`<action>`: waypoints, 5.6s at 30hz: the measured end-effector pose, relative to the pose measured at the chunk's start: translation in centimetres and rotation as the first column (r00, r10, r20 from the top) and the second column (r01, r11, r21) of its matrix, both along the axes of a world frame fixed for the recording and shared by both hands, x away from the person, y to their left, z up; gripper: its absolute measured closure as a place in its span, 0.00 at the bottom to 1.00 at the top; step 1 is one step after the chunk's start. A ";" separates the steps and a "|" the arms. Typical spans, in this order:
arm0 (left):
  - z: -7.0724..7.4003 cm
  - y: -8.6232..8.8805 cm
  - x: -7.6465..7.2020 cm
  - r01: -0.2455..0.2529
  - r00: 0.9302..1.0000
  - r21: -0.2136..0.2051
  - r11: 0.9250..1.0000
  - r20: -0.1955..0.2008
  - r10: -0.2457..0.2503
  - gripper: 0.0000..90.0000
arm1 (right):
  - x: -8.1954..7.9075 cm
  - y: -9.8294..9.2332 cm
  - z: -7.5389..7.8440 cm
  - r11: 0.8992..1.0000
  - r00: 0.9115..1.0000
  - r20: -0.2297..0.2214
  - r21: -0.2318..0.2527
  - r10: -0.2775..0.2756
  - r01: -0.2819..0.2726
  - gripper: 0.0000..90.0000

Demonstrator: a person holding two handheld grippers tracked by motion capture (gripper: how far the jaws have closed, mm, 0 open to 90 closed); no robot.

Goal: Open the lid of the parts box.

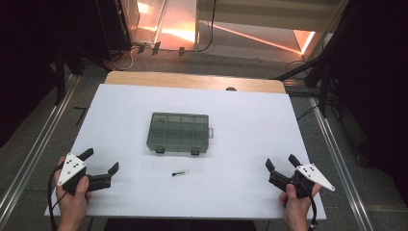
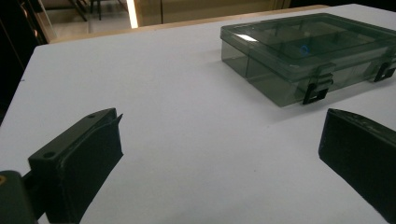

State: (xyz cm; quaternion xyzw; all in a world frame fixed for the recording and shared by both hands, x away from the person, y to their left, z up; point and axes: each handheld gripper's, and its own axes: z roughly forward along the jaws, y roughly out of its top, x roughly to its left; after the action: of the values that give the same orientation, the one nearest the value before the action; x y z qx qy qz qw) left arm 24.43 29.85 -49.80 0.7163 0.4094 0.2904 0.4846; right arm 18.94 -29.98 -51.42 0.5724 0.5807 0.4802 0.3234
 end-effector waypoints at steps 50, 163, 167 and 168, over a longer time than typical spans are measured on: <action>3.2 -7.6 6.6 0.212 0.950 -0.113 0.971 -0.209 -0.232 1.00 | 8.2 13.7 3.9 0.915 0.901 -0.210 -0.062 0.379 -0.399 1.00; 2.8 -9.3 9.2 0.249 0.962 -0.184 0.951 -0.071 -0.265 1.00 | 12.4 16.0 4.5 0.866 0.871 -0.078 -0.090 0.486 -0.491 1.00; 3.0 -9.3 9.9 0.211 0.973 -0.220 0.953 -0.045 -0.226 1.00 | 12.8 15.9 4.8 0.871 0.874 -0.062 -0.068 0.483 -0.486 1.00; 3.1 -9.3 10.1 0.209 0.974 -0.229 0.951 -0.044 -0.224 1.00 | 13.0 15.9 4.9 0.874 0.876 -0.053 -0.063 0.480 -0.483 1.00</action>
State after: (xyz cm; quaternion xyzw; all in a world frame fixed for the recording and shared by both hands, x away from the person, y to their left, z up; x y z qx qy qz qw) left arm 34.53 20.51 -46.73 0.7076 0.3751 0.1626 0.5764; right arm 31.89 -14.08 -46.56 0.4060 0.7278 0.5134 0.2044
